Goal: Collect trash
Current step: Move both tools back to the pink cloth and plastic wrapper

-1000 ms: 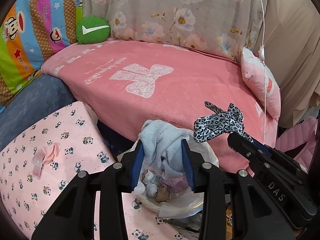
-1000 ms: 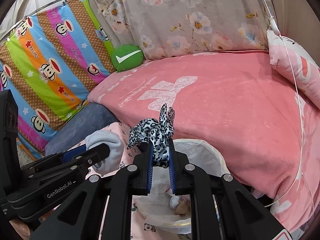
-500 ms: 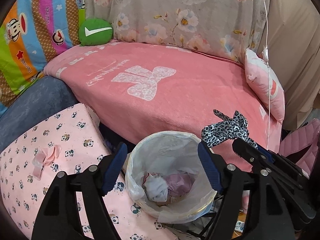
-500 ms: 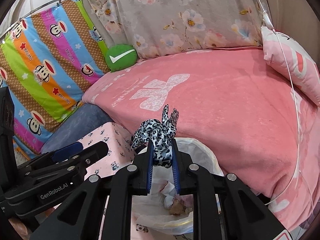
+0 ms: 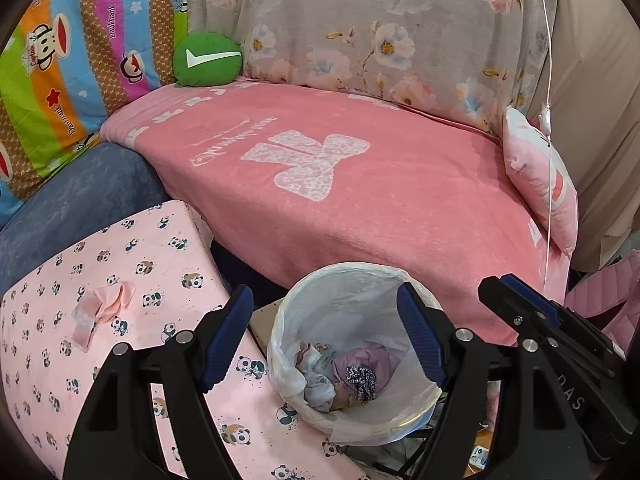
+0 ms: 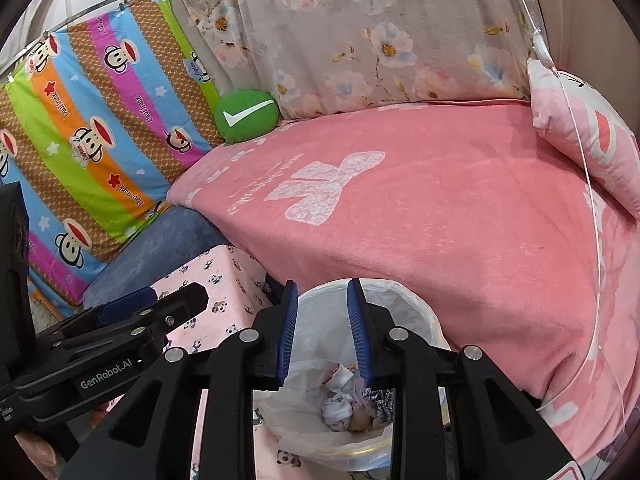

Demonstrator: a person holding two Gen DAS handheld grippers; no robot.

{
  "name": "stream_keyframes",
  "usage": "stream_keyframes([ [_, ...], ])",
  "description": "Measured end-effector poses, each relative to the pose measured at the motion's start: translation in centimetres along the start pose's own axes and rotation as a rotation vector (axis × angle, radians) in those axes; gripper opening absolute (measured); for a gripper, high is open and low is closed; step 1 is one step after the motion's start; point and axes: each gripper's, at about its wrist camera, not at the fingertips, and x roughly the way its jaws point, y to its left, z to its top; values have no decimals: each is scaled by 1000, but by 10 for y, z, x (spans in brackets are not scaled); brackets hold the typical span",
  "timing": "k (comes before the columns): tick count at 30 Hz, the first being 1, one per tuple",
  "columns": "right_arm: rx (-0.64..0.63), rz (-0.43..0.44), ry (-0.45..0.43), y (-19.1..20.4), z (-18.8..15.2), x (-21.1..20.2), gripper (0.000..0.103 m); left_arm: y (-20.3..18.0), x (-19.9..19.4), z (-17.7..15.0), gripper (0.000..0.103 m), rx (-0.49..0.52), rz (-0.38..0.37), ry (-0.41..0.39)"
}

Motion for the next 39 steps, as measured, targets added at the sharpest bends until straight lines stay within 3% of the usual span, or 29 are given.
stream_keyframes([
  [11, -54, 23, 26, 31, -6, 10, 31, 46, -5, -9, 71, -83, 31, 3],
  [24, -133, 89, 96, 108, -24, 44, 36, 141, -13, -38, 75, -215, 143, 17],
  [35, -228, 140, 215, 199, -56, 108, 36, 242, -1, -76, 76, -349, 261, 84],
  [39, -257, 156, 261, 233, -71, 145, 44, 276, 12, -87, 77, -395, 282, 119],
])
